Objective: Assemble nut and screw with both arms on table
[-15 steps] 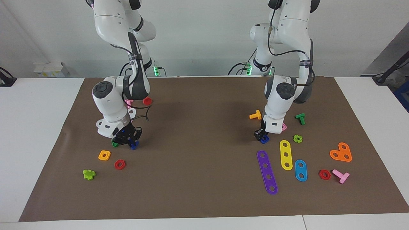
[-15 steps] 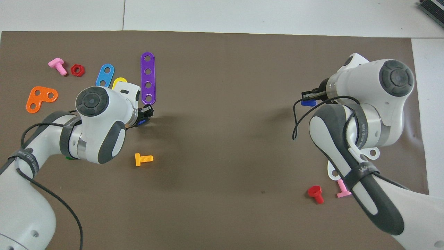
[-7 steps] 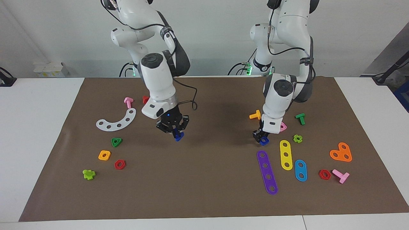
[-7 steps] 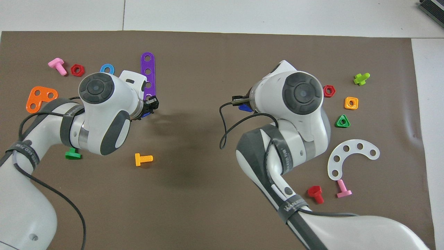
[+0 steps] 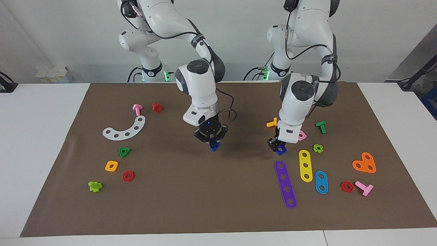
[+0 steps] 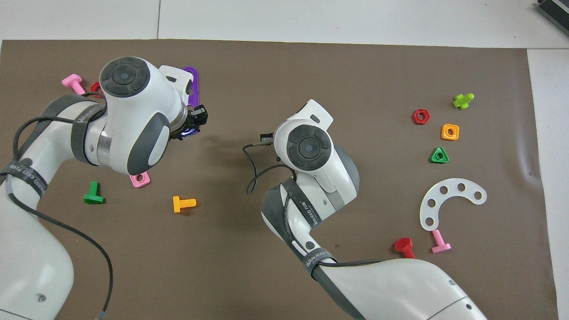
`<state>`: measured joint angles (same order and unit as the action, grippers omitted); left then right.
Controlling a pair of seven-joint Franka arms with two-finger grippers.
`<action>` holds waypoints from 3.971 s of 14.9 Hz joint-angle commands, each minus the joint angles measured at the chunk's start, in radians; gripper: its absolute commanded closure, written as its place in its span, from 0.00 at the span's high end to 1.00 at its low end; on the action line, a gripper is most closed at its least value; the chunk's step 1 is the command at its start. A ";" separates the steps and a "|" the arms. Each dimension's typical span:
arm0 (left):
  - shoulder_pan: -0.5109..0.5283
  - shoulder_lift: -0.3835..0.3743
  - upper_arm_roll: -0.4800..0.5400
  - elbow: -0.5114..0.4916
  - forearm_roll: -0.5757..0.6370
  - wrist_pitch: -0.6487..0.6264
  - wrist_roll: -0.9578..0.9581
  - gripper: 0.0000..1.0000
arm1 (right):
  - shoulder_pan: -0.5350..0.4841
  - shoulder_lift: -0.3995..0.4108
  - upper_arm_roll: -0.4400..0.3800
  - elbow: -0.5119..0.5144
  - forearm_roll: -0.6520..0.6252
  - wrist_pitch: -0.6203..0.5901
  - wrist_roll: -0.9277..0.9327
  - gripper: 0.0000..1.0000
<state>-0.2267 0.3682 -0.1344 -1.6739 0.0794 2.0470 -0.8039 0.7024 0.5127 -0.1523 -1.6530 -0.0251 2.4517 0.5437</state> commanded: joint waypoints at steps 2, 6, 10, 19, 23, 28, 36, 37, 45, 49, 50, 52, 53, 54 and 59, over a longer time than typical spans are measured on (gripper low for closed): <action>-0.029 0.070 0.009 0.167 -0.041 -0.126 0.011 0.00 | 0.011 0.030 0.000 0.029 -0.032 0.021 0.061 0.00; -0.029 0.093 -0.031 0.212 -0.046 -0.154 0.025 0.00 | 0.028 0.056 0.000 0.018 -0.032 0.033 0.071 0.14; -0.028 0.123 -0.060 0.273 -0.056 -0.157 0.038 0.00 | 0.032 0.056 0.000 0.012 -0.030 0.027 0.074 0.50; -0.085 0.136 -0.082 0.270 -0.075 -0.070 0.032 0.00 | -0.148 -0.189 -0.009 -0.005 -0.021 -0.213 -0.049 1.00; -0.181 0.176 -0.077 0.270 -0.093 -0.012 0.011 0.00 | -0.279 -0.299 -0.007 -0.005 0.007 -0.397 -0.198 1.00; -0.232 0.193 -0.074 0.263 -0.086 0.010 -0.026 0.00 | -0.435 -0.416 -0.009 -0.034 0.071 -0.666 -0.353 1.00; -0.235 0.187 -0.062 0.181 -0.062 0.070 -0.026 0.00 | -0.632 -0.528 -0.012 -0.188 0.070 -0.758 -0.513 1.00; -0.235 0.186 -0.062 0.177 -0.062 0.070 -0.029 0.00 | -0.661 -0.534 -0.010 -0.200 0.070 -0.758 -0.548 1.00; -0.247 0.173 -0.060 0.095 -0.061 0.137 -0.038 0.00 | -0.687 -0.549 -0.004 0.005 0.025 -0.861 -0.642 1.00; -0.247 0.176 -0.059 0.089 -0.036 0.140 -0.044 0.00 | -0.676 -0.551 0.007 0.103 -0.031 -0.933 -0.640 1.00; -0.249 0.175 -0.059 0.088 -0.036 0.142 -0.044 0.00 | -0.667 -0.550 0.010 0.107 -0.032 -0.942 -0.636 1.00; -0.247 0.176 -0.060 0.088 -0.014 0.143 -0.043 0.00 | -0.666 -0.553 0.008 0.102 -0.016 -0.947 -0.628 1.00; -0.246 0.176 -0.060 0.088 -0.006 0.150 -0.041 0.00 | -0.664 -0.560 0.008 0.085 -0.015 -0.953 -0.613 1.00; -0.247 0.176 -0.060 0.088 -0.001 0.156 -0.041 0.35 | -0.655 -0.566 0.008 0.072 -0.015 -0.956 -0.610 1.00; -0.246 0.178 -0.060 0.091 0.017 0.162 -0.038 1.00 | -0.606 -0.576 -0.007 0.049 0.010 -0.968 -0.570 1.00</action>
<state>-0.4546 0.5628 -0.2145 -1.5583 0.0630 2.1848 -0.8244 0.0801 -0.0480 -0.1511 -1.5826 -0.0260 1.4852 -0.0475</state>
